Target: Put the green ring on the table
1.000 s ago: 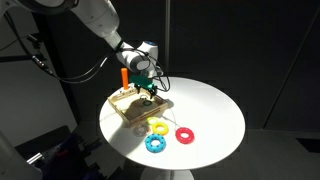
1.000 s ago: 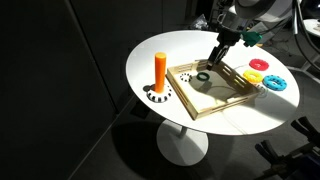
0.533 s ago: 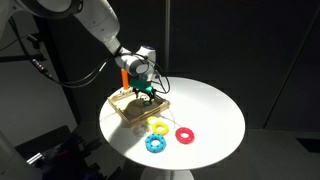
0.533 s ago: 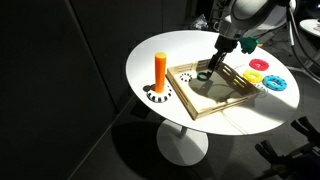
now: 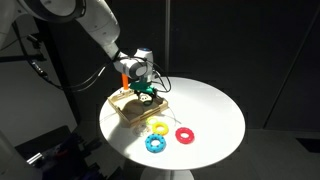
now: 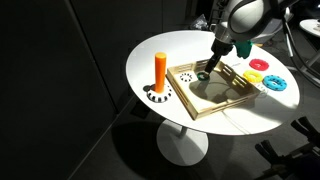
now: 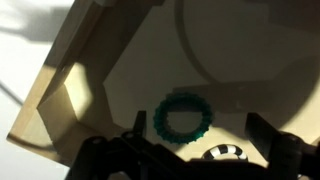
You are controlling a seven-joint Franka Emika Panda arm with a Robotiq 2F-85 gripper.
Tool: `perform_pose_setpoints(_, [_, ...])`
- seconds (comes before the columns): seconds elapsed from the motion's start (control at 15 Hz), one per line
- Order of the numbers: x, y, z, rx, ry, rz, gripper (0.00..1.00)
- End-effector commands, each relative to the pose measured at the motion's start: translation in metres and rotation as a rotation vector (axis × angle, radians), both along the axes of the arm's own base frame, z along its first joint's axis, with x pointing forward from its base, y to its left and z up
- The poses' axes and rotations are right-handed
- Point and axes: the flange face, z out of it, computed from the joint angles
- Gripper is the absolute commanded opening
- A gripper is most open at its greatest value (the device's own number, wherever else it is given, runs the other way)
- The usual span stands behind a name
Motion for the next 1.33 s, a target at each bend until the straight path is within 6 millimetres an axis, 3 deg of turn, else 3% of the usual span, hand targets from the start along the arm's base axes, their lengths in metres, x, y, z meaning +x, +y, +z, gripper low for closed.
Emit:
perform_pose_setpoints(0.0, [0.006, 0.002, -0.004, -0.013, -0.040, 0.011, 1.00])
perform_pose_setpoints(0.8, [0.005, 0.013, -0.027, -0.039, -0.105, 0.054, 1.00])
perform_pose_setpoints(0.87, [0.005, 0.014, -0.028, -0.042, -0.110, 0.059, 0.75])
perform_pose_setpoints(0.93, [0.005, 0.015, -0.028, -0.046, -0.115, 0.064, 0.74])
perform_pose_setpoints(1.13, [0.005, 0.016, -0.028, -0.059, -0.126, 0.068, 0.49])
perform_pose_setpoints(1.27, [0.005, 0.014, -0.025, -0.065, -0.129, 0.062, 0.45])
